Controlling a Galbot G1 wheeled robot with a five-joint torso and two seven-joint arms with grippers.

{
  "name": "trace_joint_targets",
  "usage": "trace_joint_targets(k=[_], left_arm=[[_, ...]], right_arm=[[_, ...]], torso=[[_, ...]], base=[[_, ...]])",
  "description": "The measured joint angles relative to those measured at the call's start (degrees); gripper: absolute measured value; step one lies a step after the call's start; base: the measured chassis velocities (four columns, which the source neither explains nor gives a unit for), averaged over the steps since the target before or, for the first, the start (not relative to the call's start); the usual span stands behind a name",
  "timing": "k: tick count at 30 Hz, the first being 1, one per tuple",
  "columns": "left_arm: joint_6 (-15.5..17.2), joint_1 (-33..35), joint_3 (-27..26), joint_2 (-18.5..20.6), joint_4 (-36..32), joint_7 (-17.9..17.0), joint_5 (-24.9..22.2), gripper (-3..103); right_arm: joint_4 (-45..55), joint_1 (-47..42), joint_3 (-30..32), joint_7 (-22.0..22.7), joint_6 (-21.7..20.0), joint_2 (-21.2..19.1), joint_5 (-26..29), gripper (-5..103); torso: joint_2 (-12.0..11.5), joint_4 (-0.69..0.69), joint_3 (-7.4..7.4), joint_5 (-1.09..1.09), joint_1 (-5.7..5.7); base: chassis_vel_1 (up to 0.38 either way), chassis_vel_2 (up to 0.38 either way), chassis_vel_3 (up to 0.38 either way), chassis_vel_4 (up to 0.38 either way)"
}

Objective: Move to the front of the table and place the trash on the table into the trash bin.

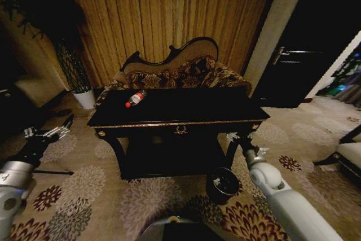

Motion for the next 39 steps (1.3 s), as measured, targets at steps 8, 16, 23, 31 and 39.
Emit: trace_joint_targets(k=[8, 16, 23, 31, 39], left_arm=[[0.1, 0.4, -0.3, 0.3, 0.2, -0.9, 0.9, 100], [0.3, 0.3, -0.2, 0.6, -0.1, -1.0, 0.9, 100], [1.2, 0.4, -0.5, 0.5, -0.7, -1.0, 0.7, 100], [1.6, 0.5, -0.9, 0.7, -0.9, -1.1, 0.5, 100], [1.6, 0.5, -1.0, 0.5, -1.0, -1.1, 0.5, 100]], right_arm=[[7.2, 0.1, 1.7, 1.1, -3.1, -2.8, 3.3, 100], [11.3, 0.4, 4.5, 1.3, -6.0, -5.2, 6.9, 100], [11.8, -0.1, 3.8, 1.2, -6.1, -5.1, 6.9, 100], [11.6, -0.8, 2.9, 1.0, -6.0, -4.7, 5.7, 100], [11.2, -0.9, 3.0, 1.0, -5.9, -4.8, 5.5, 100]], torso=[[0.0, 0.0, 0.0, 0.0, 0.0], [0.0, 0.0, 0.0, 0.01, 0.0], [0.0, 0.0, 0.0, 0.01, -0.01], [0.0, 0.0, -0.01, 0.01, -0.01], [0.0, 0.0, 0.01, 0.01, 0.0]], base=[[0.0, 0.0, 0.0, 0.0], [0.0, 0.0, 0.0, 0.0], [0.0, 0.0, 0.0, 0.0], [-0.067, 0.073, 0.071, -0.071], [-0.22, 0.201, 0.222, -0.208]])
